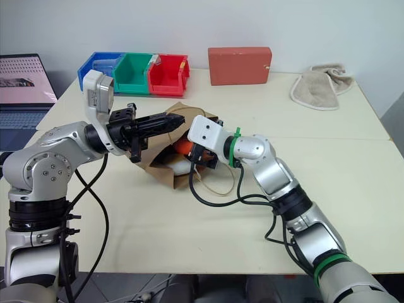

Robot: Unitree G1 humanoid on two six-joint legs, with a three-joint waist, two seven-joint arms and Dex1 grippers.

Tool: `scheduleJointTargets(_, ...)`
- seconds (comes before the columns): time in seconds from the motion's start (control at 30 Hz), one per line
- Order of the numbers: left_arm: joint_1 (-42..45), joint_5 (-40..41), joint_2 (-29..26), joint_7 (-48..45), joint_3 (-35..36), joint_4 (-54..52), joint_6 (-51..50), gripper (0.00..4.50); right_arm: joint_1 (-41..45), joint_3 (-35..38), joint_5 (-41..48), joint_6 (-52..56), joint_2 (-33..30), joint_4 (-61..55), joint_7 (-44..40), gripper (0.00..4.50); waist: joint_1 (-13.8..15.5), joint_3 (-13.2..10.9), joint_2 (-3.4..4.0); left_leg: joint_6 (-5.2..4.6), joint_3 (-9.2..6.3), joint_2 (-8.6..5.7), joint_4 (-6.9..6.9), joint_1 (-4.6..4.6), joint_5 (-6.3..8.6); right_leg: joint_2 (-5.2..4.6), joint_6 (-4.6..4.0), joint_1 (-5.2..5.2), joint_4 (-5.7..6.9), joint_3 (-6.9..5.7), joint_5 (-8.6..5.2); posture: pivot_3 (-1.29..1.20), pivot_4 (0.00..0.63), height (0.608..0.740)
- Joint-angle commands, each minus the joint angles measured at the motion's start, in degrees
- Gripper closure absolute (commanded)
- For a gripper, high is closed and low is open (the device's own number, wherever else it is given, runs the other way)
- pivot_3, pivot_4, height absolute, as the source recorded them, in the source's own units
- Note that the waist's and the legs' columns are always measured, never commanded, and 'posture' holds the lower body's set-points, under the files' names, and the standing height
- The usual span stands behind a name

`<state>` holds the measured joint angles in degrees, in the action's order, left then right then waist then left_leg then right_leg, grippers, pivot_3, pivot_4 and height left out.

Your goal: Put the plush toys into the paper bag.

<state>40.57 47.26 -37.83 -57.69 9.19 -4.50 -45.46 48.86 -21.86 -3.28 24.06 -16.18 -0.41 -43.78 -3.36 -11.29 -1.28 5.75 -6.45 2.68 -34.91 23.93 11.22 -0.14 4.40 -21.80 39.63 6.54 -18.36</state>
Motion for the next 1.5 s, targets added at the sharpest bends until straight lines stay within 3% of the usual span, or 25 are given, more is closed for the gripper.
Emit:
scheduleJointTargets(0.03,1.5,-0.42,-0.01,0.39,0.86,-0.41,1.68,4.5,-2.44,3.63,4.97,3.79,-4.33,-12.24,-5.14,0.03,0.01,0.0,0.0,0.0,0.0,0.0,0.0,0.0,0.0,0.0,0.0,0.0,0.0,0.0,0.0,0.0,0.15,0.74)
scheduleJointTargets(0.17,1.64,-0.67,0.22,0.58,0.86,-0.13,2.0,4.5,-9.89,8.8,10.82,10.75,-13.09,-24.67,-9.07,0.03,0.49,0.0,0.0,0.0,-0.03,-0.02,-0.01,0.05,0.0,-0.02,0.01,0.06,-0.14,-0.03,0.0,0.0,0.15,0.74)
scheduleJointTargets(0.33,1.6,-0.62,0.1,0.53,0.99,-0.15,1.91,4.5,-15.58,9.66,10.78,14.82,-14.38,-24.57,-4.83,0.03,-0.12,0.0,0.0,-0.01,0.0,-0.01,-0.01,-0.03,0.0,0.0,0.0,0.07,-0.08,0.01,-0.01,0.0,0.15,0.74)
scheduleJointTargets(0.5,1.82,-0.65,-0.12,0.3,0.97,0.04,1.82,4.5,-17.49,5.88,4.9,9.64,-7.55,-7.79,5.04,0.03,-0.83,0.03,-0.05,-0.02,0.07,0.0,-0.03,-0.1,0.0,0.02,0.01,0.06,0.02,0.1,-0.01,0.0,0.15,0.74)
scheduleJointTargets(0.73,1.73,-0.94,-0.29,0.44,1.12,-0.02,2.05,4.5,-14.53,4.94,5.79,8.53,0.49,5.48,6.77,0.03,-1.2,0.01,-0.02,-0.01,0.06,-0.03,-0.02,-0.01,0.0,0.01,0.0,-0.01,0.04,0.1,0.0,0.0,0.15,0.74)
scheduleJointTargets(0.87,1.41,-0.96,-0.49,0.58,1.34,-0.42,2.07,4.5,-14.23,6.48,7.96,9.87,1.9,5.86,6.13,0.86,-1.25,0.01,-0.02,-0.01,0.06,-0.02,-0.01,-0.04,0.0,0.01,0.0,0.0,0.05,0.09,0.0,0.0,0.15,0.74)
scheduleJointTargets(1.2,2.74,-1.42,-0.67,1.14,2.29,1.29,3.1,4.5,-16.71,13.22,17.19,20.46,-0.57,-5.55,3.39,4.46,-1.24,0.0,-0.01,-0.01,0.04,-0.02,-0.02,-0.03,0.0,0.02,0.01,0.0,0.06,0.08,-0.01,0.0,0.15,0.74)
scheduleJointTargets(1.4,5.08,-0.92,0.61,2.32,2.72,3.38,3.98,4.5,-16.07,19.46,24.63,28.9,-4.2,-13.08,2.94,4.46,-1.13,0.0,0.0,-0.01,0.04,-0.02,-0.03,-0.03,0.0,0.01,0.01,0.03,0.04,0.09,-0.01,0.0,0.15,0.74)
scheduleJointTargets(1.5,9.04,-2.76,2.81,3.0,1.81,7.59,6.46,4.5,-11.18,28.14,32.7,37.77,-7.62,-16.93,2.56,4.46,-0.87,-0.03,0.02,-0.01,0.04,-0.03,-0.03,-0.01,0.0,0.02,0.01,0.01,0.04,0.08,-0.01,0.0,0.15,0.74)
